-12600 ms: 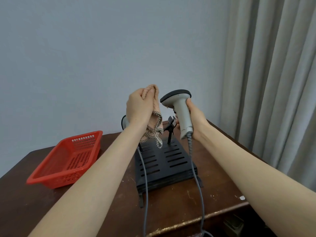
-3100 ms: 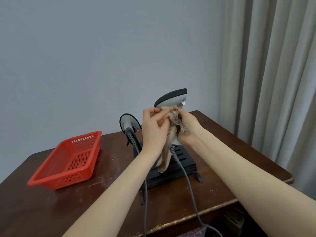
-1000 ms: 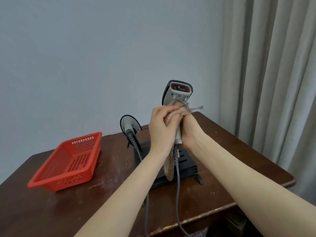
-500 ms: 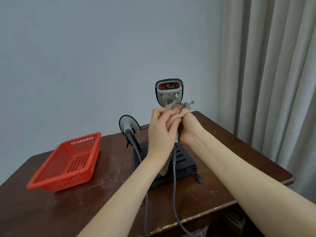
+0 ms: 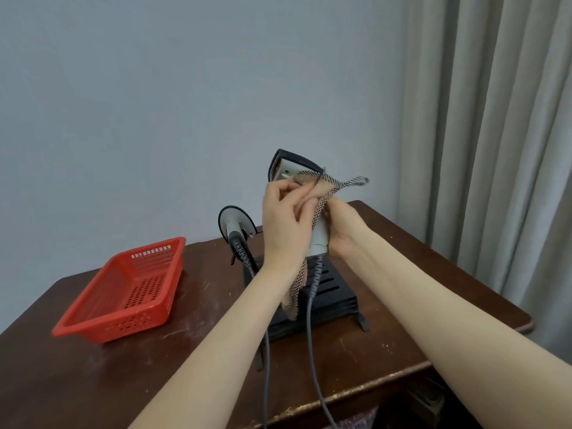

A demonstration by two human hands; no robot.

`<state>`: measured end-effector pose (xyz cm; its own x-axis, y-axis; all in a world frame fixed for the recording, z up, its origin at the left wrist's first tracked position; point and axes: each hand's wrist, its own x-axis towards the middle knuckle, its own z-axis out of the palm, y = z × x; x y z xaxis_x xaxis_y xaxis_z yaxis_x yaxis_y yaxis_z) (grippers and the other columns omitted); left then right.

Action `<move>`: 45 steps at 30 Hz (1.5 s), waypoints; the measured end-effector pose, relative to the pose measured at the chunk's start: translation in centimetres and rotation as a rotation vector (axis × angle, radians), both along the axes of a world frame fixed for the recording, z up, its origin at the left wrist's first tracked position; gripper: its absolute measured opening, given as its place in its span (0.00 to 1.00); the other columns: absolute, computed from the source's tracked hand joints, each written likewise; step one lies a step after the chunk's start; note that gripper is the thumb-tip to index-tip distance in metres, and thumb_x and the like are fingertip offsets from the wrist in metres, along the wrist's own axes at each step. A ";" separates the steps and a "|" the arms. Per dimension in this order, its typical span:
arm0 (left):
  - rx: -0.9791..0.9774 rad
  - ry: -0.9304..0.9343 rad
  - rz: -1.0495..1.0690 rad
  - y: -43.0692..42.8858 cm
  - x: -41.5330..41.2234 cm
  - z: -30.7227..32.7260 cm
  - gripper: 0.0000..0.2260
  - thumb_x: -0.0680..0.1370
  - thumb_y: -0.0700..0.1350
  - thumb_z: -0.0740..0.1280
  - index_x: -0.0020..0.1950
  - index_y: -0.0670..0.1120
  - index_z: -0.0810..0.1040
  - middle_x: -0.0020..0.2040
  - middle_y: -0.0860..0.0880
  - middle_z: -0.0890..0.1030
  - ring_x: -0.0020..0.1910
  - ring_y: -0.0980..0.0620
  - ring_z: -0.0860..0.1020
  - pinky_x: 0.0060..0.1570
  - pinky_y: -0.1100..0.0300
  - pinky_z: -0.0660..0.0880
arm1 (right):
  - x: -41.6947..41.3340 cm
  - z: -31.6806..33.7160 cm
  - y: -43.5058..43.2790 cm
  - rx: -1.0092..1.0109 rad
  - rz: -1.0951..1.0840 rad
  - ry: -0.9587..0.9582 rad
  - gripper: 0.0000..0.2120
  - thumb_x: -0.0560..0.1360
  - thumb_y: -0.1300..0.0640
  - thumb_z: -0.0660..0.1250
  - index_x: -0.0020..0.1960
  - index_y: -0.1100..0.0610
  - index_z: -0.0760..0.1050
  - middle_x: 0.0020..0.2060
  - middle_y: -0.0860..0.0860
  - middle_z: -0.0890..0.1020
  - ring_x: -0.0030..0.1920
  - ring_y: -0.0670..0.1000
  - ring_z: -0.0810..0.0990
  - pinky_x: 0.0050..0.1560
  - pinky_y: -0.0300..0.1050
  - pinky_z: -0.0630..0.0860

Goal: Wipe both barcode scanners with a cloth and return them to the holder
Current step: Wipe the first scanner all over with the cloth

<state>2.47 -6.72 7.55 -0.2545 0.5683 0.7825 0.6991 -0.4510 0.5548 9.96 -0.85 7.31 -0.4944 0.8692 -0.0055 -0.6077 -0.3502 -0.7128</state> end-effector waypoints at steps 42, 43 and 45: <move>-0.054 0.316 -0.053 -3.3 -0.1 -3.4 0.09 0.77 0.41 0.62 0.49 0.44 0.83 0.51 0.50 0.80 0.52 0.50 0.77 0.54 0.65 0.70 | 1.4 -2.0 -1.5 -0.172 0.146 0.151 0.19 0.80 0.46 0.58 0.46 0.63 0.74 0.31 0.57 0.80 0.28 0.52 0.82 0.28 0.40 0.79; -0.066 0.369 -0.079 -3.8 0.2 -3.7 0.10 0.77 0.42 0.61 0.49 0.44 0.82 0.50 0.50 0.81 0.51 0.50 0.76 0.53 0.65 0.70 | 1.5 -1.9 -1.5 -0.149 0.138 0.139 0.21 0.80 0.46 0.57 0.52 0.65 0.74 0.37 0.59 0.82 0.33 0.54 0.83 0.33 0.42 0.81; -0.081 0.462 -0.149 -4.7 0.7 -4.2 0.10 0.78 0.43 0.60 0.48 0.44 0.81 0.49 0.51 0.81 0.49 0.51 0.77 0.52 0.61 0.71 | 1.7 -1.4 -1.6 -0.136 0.122 0.113 0.25 0.81 0.48 0.57 0.63 0.69 0.71 0.48 0.62 0.81 0.41 0.56 0.83 0.42 0.45 0.82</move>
